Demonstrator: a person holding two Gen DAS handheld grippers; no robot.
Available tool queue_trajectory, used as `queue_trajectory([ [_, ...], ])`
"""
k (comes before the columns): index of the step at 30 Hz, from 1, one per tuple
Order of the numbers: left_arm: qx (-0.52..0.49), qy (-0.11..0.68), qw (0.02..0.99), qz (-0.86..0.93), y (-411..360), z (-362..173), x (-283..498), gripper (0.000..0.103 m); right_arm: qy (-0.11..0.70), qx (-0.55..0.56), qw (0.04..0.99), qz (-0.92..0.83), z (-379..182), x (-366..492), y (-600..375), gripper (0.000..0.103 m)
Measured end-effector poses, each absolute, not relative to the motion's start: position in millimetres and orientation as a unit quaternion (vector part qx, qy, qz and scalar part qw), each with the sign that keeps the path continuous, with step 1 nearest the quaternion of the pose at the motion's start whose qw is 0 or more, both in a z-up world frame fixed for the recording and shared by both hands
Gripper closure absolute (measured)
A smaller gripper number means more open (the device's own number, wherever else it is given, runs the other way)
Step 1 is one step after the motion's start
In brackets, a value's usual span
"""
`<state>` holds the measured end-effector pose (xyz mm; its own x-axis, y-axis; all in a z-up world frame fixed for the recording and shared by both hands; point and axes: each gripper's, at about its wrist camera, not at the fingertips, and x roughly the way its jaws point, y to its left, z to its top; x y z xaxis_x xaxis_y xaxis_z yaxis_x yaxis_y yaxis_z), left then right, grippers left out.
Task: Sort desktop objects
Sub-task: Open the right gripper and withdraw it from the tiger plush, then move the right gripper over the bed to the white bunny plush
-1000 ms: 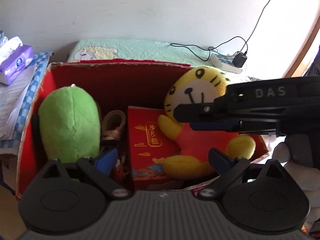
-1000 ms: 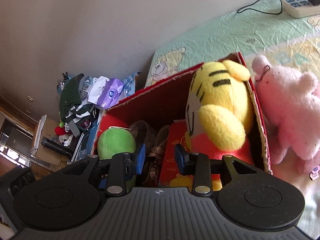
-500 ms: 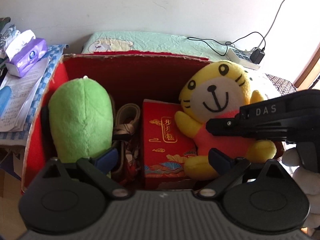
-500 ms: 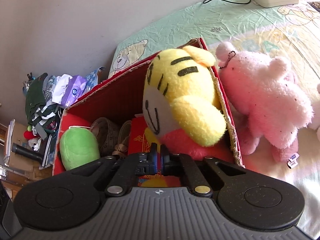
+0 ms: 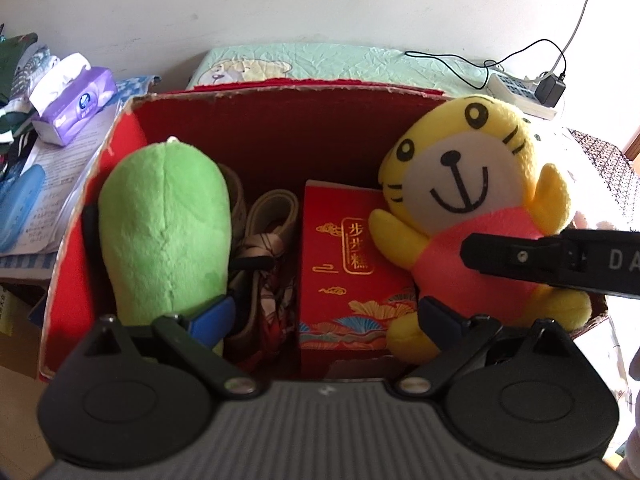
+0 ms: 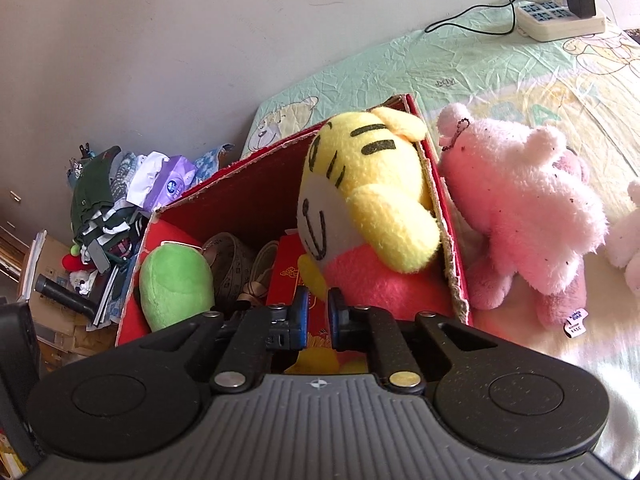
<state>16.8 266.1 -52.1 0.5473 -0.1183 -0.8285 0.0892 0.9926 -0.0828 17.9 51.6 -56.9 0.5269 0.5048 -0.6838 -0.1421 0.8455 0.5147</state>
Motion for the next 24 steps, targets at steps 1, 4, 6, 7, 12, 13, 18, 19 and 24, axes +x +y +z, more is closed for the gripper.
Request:
queue_trajectory([
  [1, -0.013, 0.471, 0.880, -0.056, 265, -52, 16, 0.004, 0.444, 0.199, 0.852, 0.191, -56, 17, 53, 0.093],
  [4, -0.007, 0.469, 0.882, -0.049, 263, -50, 14, 0.004, 0.433, 0.199, 0.858, 0.192, -56, 12, 52, 0.094],
  [6, -0.004, 0.467, 0.883, -0.045, 262, -49, 13, 0.004, 0.424, 0.196, 0.863, 0.193, -55, 8, 52, 0.094],
  [7, -0.002, 0.465, 0.884, -0.043, 262, -48, 12, 0.004, 0.418, 0.194, 0.866, 0.192, -55, 6, 52, 0.094],
  [12, 0.003, 0.456, 0.889, -0.029, 259, -47, 9, 0.004, 0.393, 0.191, 0.879, 0.192, -55, -2, 50, 0.095],
  [13, 0.004, 0.455, 0.890, -0.026, 259, -47, 8, 0.004, 0.389, 0.187, 0.881, 0.193, -55, -4, 49, 0.095],
  [18, 0.003, 0.454, 0.891, -0.013, 257, -46, 6, 0.003, 0.367, 0.176, 0.892, 0.198, -56, -11, 51, 0.095],
  [19, 0.002, 0.455, 0.890, -0.012, 257, -46, 6, 0.003, 0.364, 0.176, 0.892, 0.200, -56, -11, 50, 0.095],
  [24, -0.004, 0.461, 0.887, -0.003, 256, -46, 5, 0.003, 0.352, 0.178, 0.894, 0.211, -56, -14, 48, 0.095],
])
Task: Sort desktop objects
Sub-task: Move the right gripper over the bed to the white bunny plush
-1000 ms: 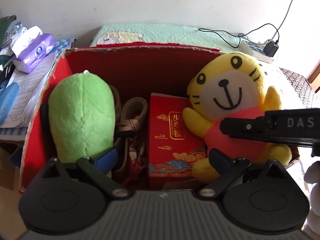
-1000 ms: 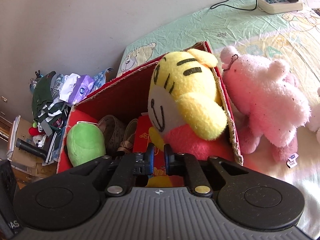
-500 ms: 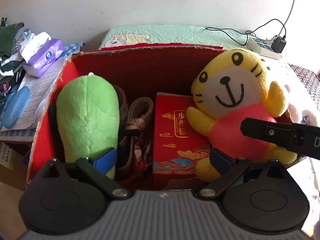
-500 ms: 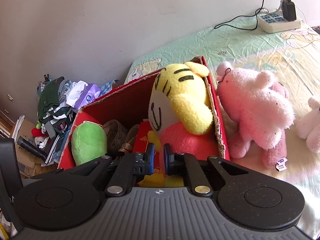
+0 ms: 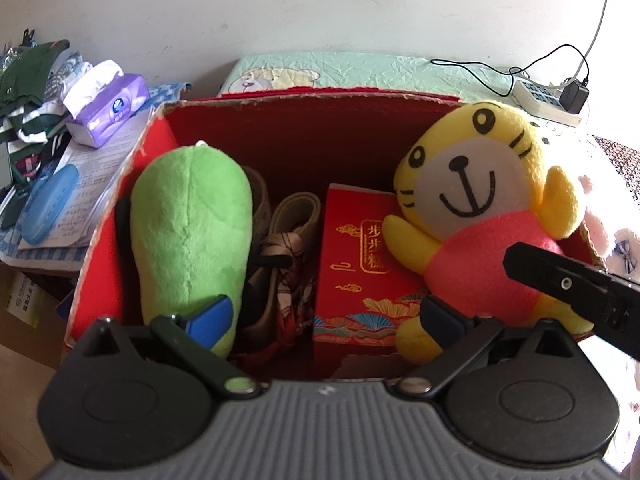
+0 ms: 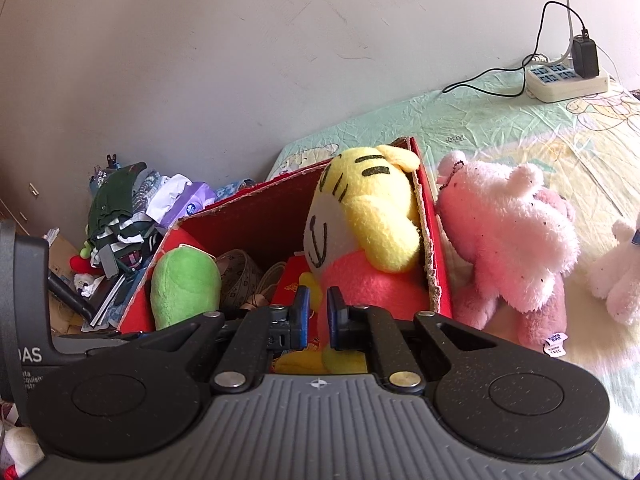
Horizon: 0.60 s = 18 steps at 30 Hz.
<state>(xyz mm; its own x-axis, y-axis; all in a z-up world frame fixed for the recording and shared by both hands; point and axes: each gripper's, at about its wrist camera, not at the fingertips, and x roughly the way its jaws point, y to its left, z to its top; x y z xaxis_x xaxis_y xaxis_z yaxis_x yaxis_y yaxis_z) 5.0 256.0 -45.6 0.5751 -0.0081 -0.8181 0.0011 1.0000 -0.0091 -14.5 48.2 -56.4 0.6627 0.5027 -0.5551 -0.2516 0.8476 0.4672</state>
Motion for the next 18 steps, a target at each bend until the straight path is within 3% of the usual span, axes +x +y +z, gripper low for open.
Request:
queue_trajectory([
  [10, 0.001, 0.459, 0.888, 0.038, 244, -42, 1, 0.002, 0.358, 0.195, 0.876, 0.257, -55, -13, 37, 0.094],
  [13, -0.014, 0.448, 0.893, 0.043, 240, -34, -5, 0.002, 0.359, 0.196, 0.872, 0.269, -53, -14, 29, 0.083],
  [18, -0.007, 0.427, 0.901, 0.079, 222, -17, -12, 0.002, 0.342, 0.203, 0.869, 0.296, -42, -16, 3, 0.080],
])
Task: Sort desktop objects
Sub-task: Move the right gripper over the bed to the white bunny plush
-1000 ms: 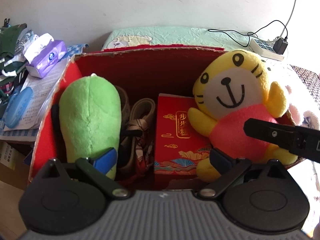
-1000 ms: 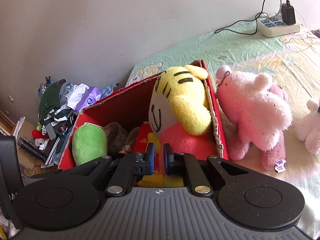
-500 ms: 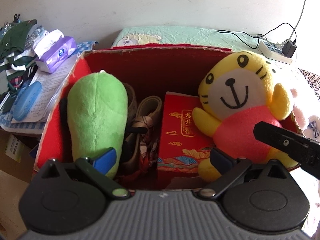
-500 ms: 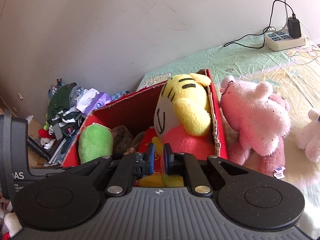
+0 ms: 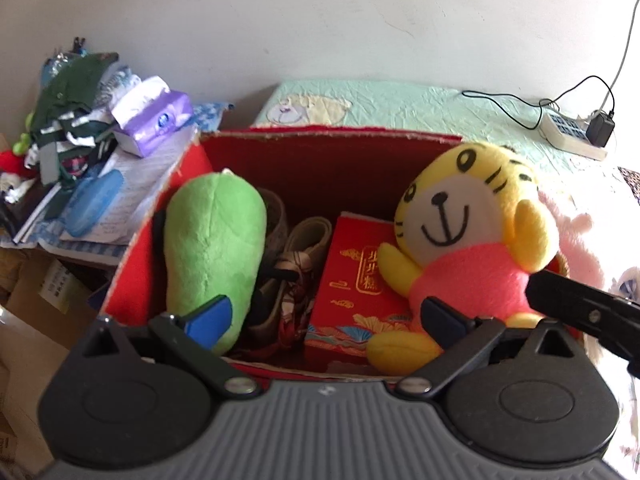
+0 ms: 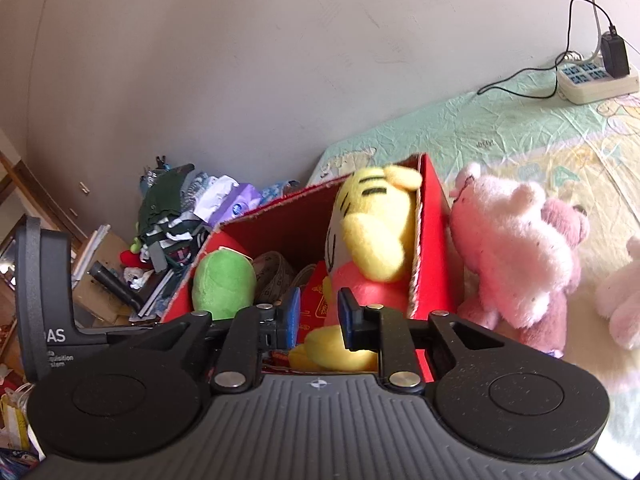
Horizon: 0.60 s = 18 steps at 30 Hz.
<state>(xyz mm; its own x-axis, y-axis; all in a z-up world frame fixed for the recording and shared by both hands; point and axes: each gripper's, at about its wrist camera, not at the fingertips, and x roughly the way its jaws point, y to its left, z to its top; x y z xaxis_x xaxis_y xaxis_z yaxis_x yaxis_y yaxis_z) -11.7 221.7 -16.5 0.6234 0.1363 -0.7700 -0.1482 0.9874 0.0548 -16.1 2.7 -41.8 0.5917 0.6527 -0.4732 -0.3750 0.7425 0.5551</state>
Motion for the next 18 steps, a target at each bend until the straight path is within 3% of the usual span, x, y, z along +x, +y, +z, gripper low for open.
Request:
queue_trajectory([
  [18, -0.005, 0.397, 0.916, 0.062, 106, 18, -21, 0.002, 0.331, 0.232, 0.863, 0.303, -34, -13, -116, 0.079],
])
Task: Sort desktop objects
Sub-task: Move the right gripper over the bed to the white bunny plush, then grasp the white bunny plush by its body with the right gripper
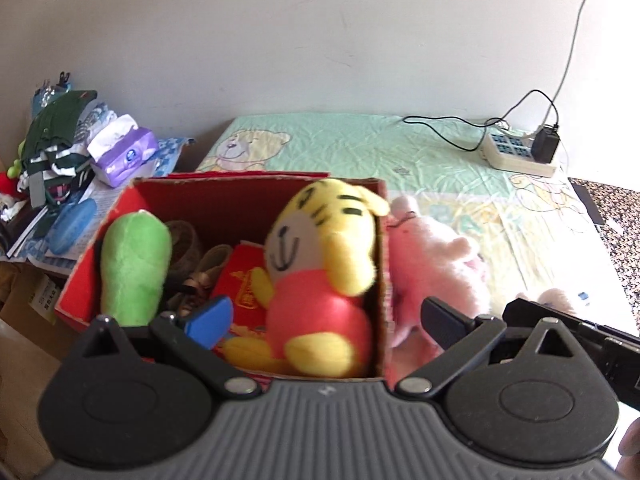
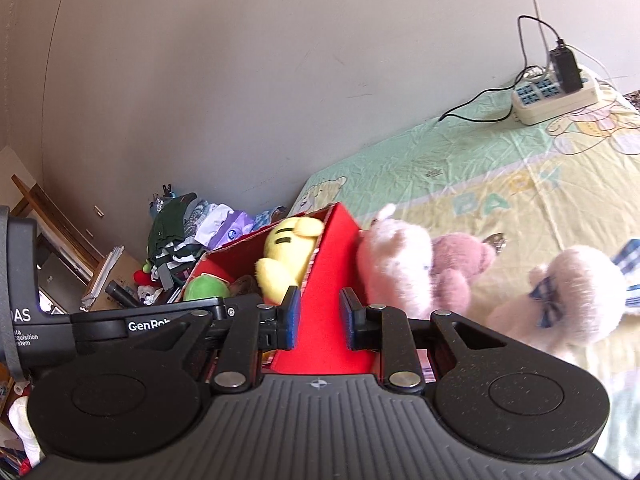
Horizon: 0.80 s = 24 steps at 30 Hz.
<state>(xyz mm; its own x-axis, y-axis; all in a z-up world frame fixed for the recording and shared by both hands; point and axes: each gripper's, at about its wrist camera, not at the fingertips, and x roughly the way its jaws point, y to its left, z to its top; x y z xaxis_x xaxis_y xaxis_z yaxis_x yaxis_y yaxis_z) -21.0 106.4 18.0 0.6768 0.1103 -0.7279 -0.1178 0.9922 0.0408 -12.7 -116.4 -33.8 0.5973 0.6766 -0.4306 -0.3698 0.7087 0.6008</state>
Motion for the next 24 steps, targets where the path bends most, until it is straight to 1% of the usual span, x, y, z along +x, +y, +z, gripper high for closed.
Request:
queue_trajectory([
  [14, 0.031, 0.402, 0.915, -0.004, 18, 2, -27, 0.002, 0.357, 0.257, 0.859, 0.261, -54, -19, -193, 0.078],
  [24, 0.024, 0.429, 0.901, -0.069, -10, -30, -28, 0.003, 0.388, 0.279, 0.851, 0.217, -84, -20, -233, 0.078],
])
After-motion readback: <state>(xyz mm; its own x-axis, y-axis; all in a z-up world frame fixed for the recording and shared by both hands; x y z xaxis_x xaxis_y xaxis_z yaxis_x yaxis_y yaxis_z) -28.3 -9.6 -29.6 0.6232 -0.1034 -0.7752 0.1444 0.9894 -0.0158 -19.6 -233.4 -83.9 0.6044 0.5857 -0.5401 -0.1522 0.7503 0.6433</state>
